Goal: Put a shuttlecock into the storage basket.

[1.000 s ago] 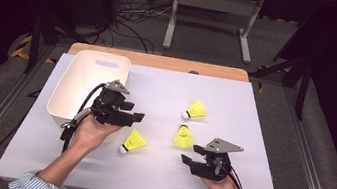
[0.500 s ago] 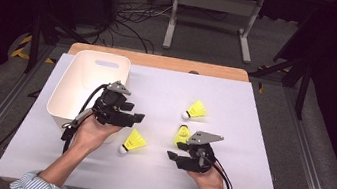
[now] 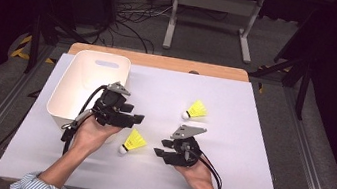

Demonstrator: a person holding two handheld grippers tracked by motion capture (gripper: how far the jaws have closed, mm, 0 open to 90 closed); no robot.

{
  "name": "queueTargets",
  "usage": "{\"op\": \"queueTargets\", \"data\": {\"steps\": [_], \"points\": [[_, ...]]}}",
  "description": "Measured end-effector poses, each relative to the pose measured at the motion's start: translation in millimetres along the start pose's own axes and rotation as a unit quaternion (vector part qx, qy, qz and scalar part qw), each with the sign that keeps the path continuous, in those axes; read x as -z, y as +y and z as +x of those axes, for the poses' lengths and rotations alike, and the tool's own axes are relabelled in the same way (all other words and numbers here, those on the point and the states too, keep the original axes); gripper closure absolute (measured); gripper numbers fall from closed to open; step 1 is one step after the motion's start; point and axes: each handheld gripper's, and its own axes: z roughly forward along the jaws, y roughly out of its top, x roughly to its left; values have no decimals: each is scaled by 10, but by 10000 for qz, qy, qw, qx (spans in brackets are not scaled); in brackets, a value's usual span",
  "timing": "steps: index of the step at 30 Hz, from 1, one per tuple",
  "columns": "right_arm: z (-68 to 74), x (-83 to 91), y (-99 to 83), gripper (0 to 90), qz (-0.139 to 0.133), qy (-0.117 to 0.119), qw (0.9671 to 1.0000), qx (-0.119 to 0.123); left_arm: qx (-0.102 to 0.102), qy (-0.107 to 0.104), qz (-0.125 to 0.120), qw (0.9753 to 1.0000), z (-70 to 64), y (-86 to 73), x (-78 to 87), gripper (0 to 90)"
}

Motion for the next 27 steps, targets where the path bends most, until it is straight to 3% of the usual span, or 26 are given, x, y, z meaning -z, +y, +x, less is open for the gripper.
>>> {"op": "queueTargets", "data": {"steps": [12,27], "points": [[102,-256,199,594,169,280,9993,178,26,-19,12,10000,-7,-16,6,441],[91,-425,253,676,341,263,9990,152,-2,8,20,10000,-23,-18,4,417]]}}
